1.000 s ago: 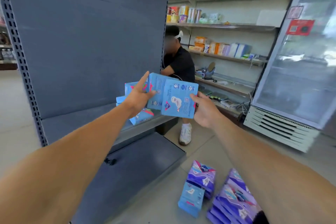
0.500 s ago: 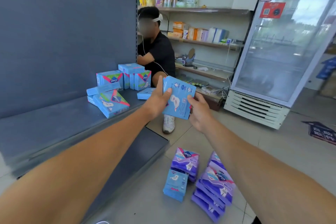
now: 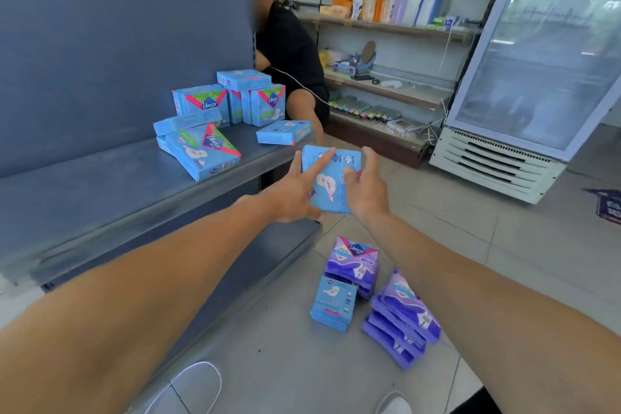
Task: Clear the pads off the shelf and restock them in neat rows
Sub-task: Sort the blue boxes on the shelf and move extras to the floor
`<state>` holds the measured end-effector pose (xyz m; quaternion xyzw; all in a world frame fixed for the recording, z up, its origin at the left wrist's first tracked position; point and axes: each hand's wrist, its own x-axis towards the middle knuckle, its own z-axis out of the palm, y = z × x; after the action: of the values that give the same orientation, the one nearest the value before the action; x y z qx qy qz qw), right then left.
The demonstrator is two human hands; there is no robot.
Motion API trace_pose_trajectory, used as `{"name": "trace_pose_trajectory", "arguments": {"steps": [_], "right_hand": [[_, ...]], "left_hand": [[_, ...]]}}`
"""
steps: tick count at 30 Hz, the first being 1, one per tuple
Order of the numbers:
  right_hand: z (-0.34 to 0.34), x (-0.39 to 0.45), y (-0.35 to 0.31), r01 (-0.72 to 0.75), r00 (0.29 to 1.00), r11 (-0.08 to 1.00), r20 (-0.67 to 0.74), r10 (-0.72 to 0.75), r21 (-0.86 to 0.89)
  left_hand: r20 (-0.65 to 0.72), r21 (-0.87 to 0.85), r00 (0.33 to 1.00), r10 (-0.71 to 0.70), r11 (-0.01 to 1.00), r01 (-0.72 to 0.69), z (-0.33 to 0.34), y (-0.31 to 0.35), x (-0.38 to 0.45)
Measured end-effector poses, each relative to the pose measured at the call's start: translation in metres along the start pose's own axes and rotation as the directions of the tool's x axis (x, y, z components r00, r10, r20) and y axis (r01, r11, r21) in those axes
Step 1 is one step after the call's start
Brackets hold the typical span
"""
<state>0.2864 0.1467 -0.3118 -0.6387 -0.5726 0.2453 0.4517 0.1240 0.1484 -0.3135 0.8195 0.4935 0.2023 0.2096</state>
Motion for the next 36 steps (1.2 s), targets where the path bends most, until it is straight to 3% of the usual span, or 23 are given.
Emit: {"name": "trace_pose_trajectory", "arguments": {"steps": [6, 9, 13, 17, 20, 24, 26, 32, 36], "right_hand": [[0.042, -0.011, 0.063, 0.051, 0.985, 0.989, 0.171, -0.027, -0.137], [0.070, -0.015, 0.105, 0.023, 0.957, 0.993, 0.289, 0.012, -0.118], [0.114, -0.028, 0.165, -0.108, 0.904, 0.989, 0.404, 0.139, -0.099], [0.167, -0.054, 0.234, -0.239, 0.841, 0.969, 0.486, 0.236, -0.056], [0.194, -0.082, 0.272, -0.284, 0.786, 0.953, 0.543, 0.296, -0.107], [0.215, -0.111, 0.307, -0.329, 0.725, 0.937, 0.606, 0.328, -0.114], [0.220, -0.117, 0.317, -0.342, 0.701, 0.929, 0.620, 0.352, -0.141], [0.243, -0.117, 0.356, -0.339, 0.679, 0.917, 0.620, 0.393, -0.210], [0.250, -0.111, 0.372, -0.253, 0.706, 0.928, 0.603, 0.371, -0.274]], "left_hand": [[0.090, -0.031, 0.991, -0.094, 0.995, 0.098, 0.056, -0.057, 0.001], [0.140, -0.020, 0.978, -0.152, 0.988, 0.156, 0.088, -0.087, 0.001], [0.239, -0.025, 0.935, -0.261, 0.961, 0.275, 0.139, -0.129, -0.005], [0.294, -0.151, 0.896, -0.332, 0.910, 0.387, 0.194, -0.165, -0.024], [0.321, -0.093, 0.868, -0.380, 0.899, 0.428, 0.235, -0.188, -0.046], [0.401, -0.062, 0.809, -0.429, 0.869, 0.491, 0.279, -0.216, -0.074], [0.411, -0.101, 0.817, -0.404, 0.871, 0.481, 0.299, -0.229, -0.081], [0.414, -0.119, 0.825, -0.384, 0.876, 0.467, 0.340, -0.259, -0.081], [0.392, -0.105, 0.826, -0.406, 0.872, 0.479, 0.357, -0.270, -0.077]]}}
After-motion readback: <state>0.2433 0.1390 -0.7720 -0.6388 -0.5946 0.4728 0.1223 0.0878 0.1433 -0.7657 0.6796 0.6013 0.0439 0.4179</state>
